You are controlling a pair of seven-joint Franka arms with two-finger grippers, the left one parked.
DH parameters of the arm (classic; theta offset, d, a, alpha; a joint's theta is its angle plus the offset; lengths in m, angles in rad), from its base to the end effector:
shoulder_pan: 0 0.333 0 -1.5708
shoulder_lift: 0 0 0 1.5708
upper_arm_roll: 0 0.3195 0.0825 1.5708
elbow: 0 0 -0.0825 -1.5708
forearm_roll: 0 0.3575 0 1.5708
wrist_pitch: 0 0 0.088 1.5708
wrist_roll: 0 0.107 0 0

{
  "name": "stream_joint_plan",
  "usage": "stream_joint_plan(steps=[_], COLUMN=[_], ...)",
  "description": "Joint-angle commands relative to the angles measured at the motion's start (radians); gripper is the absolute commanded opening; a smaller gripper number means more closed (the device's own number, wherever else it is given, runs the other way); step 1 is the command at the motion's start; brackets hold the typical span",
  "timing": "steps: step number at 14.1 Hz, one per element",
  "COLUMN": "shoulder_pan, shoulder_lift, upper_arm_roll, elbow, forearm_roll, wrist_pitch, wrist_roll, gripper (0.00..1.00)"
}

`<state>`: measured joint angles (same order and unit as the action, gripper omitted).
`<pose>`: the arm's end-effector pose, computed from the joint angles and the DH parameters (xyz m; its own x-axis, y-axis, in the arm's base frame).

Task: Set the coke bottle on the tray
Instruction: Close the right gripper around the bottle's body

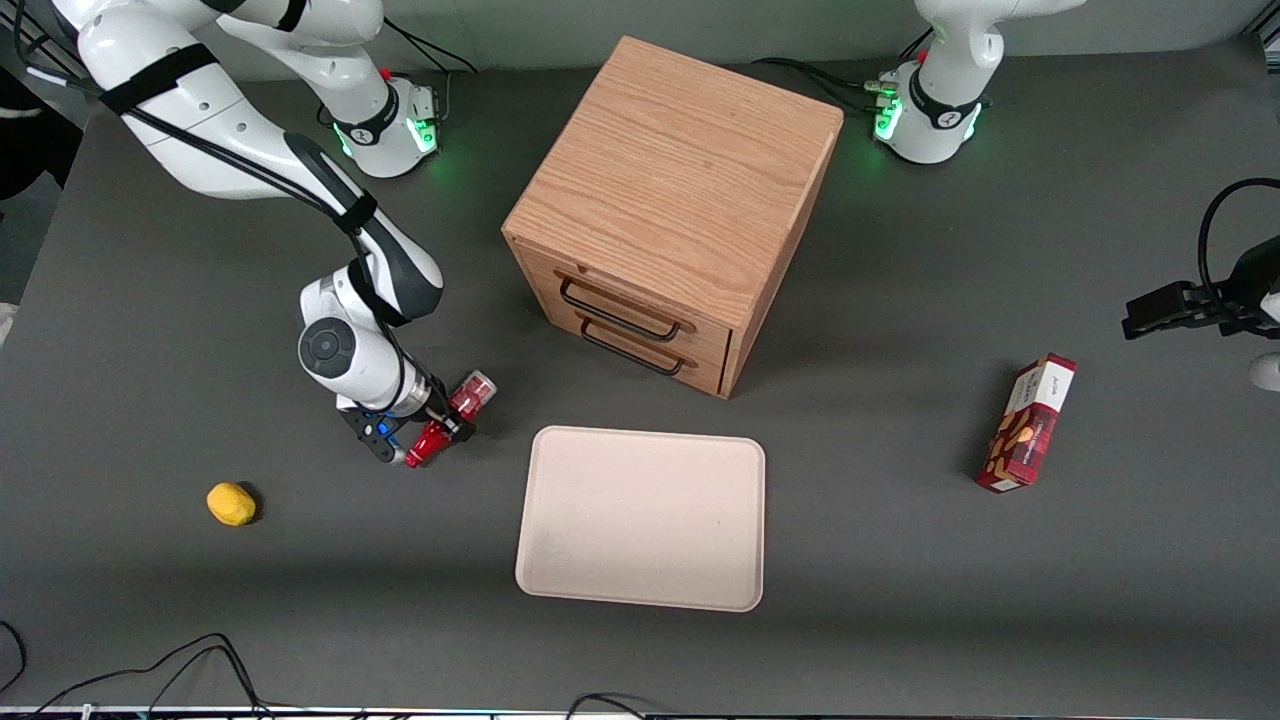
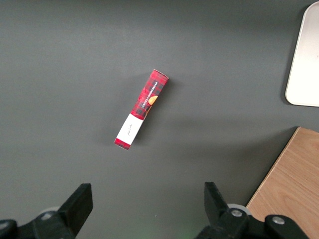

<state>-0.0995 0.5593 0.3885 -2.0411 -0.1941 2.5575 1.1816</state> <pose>0.5596 0.1629 0.2083 0.7067 -0.7028 -0.0815 -0.7071 -0.7053 -0.0501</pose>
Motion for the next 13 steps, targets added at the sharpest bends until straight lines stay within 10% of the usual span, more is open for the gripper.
stream_joint_plan(steps=[1, 7, 13], shoulder_pan=[-0.006, -0.012, -0.006], shoulder_lift=[0.001, -0.036, -0.038], upper_arm_roll=[0.003, 0.006, 0.026], elbow=[-0.001, 0.044, 0.367], forearm_roll=[-0.037, -0.041, -0.034], wrist_pitch=[0.017, -0.023, -0.394], wrist_roll=[0.041, 0.009, -0.161], gripper=[0.05, 0.0, 0.0])
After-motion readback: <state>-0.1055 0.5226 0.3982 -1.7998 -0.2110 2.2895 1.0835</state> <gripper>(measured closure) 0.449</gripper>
